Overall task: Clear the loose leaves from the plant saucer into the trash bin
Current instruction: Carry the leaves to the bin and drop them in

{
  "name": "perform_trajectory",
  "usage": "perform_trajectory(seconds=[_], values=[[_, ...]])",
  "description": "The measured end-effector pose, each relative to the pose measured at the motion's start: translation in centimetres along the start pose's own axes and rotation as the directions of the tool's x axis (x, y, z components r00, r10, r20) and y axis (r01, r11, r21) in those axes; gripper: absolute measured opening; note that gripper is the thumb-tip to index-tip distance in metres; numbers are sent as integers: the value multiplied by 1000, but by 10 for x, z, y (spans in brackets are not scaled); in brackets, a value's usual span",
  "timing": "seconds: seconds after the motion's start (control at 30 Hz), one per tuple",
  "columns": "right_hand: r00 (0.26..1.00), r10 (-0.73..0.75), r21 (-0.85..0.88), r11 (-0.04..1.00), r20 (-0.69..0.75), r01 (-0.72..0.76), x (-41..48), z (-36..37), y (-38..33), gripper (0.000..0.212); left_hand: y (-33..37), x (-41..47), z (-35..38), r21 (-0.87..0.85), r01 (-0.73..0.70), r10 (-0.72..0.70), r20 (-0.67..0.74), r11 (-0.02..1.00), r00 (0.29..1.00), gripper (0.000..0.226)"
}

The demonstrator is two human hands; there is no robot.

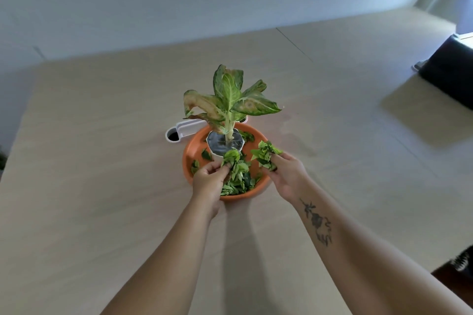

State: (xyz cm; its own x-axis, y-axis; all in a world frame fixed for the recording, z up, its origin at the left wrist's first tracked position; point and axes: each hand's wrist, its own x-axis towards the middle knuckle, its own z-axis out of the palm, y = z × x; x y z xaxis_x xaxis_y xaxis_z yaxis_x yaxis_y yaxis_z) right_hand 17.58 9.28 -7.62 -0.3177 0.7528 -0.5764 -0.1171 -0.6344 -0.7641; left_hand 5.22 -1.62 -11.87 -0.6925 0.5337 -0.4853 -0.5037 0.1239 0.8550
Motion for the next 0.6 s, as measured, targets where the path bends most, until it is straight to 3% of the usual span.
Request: perform_trajectory(seconds=[0.37, 0.6], values=[[999, -40, 165, 986, 28, 35, -29, -88, -41, 16, -24, -56, 87, -81, 45, -34, 131, 996, 991, 9], [998, -60, 203, 977, -26, 64, -52, -203, -67, 18, -74, -118, 168, -94, 102, -77, 239, 990, 968, 18]])
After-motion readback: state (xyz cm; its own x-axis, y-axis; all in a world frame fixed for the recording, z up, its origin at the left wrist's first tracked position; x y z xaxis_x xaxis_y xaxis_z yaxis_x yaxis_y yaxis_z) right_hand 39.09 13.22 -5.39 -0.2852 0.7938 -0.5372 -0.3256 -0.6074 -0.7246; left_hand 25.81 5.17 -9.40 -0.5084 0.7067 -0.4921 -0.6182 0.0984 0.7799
